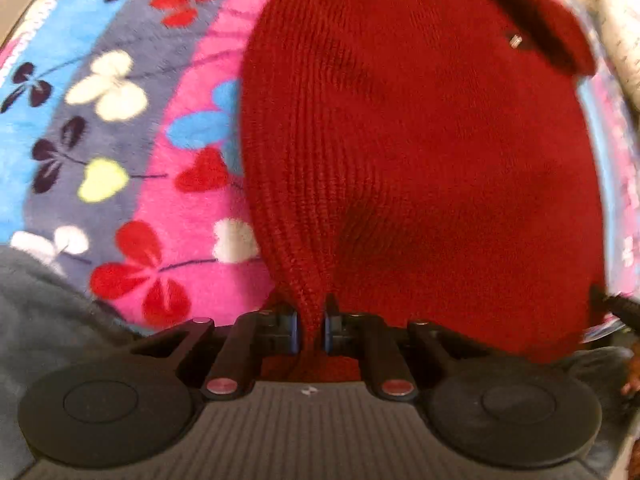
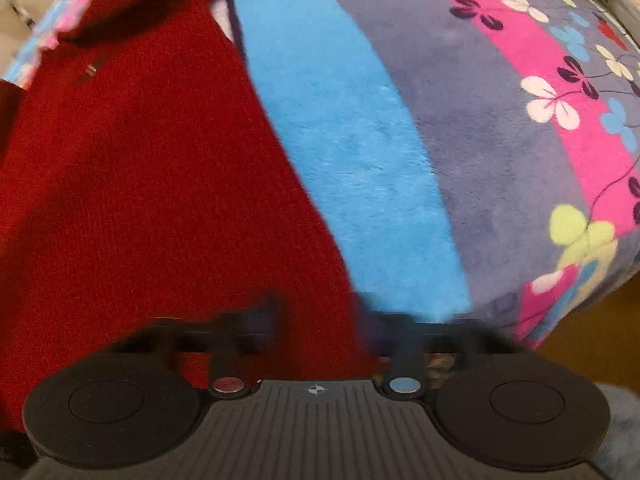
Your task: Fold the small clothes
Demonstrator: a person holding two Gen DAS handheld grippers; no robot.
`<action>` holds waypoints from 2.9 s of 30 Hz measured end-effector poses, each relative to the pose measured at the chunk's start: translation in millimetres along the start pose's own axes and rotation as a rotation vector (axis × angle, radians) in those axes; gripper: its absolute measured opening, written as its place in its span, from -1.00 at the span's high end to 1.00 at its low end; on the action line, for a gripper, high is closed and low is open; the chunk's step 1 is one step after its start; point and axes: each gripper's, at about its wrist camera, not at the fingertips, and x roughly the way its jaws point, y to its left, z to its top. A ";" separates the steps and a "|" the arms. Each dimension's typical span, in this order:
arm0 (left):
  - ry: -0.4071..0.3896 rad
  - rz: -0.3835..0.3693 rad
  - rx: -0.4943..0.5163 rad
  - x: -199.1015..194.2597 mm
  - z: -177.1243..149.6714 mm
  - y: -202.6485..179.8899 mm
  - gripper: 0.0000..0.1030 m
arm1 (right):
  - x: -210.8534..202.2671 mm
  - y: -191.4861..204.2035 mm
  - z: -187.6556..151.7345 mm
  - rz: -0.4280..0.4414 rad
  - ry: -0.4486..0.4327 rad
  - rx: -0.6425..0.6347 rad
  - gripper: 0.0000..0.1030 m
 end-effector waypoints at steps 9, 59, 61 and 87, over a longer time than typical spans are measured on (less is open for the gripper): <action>-0.012 0.059 0.079 -45.9 -13.4 34.5 0.77 | -87.1 14.1 -34.2 0.059 -0.045 -0.096 0.80; -0.410 0.421 0.423 69.3 376.4 -68.9 -0.99 | 103.2 184.5 384.5 -0.119 -0.229 -0.342 0.72; -0.426 0.509 0.382 71.2 379.2 -55.9 -1.00 | 129.9 176.8 393.1 -0.171 -0.198 -0.278 0.59; -0.372 0.507 0.277 75.9 385.7 -42.2 -1.00 | 128.4 -2.8 410.5 0.011 -0.359 0.391 0.88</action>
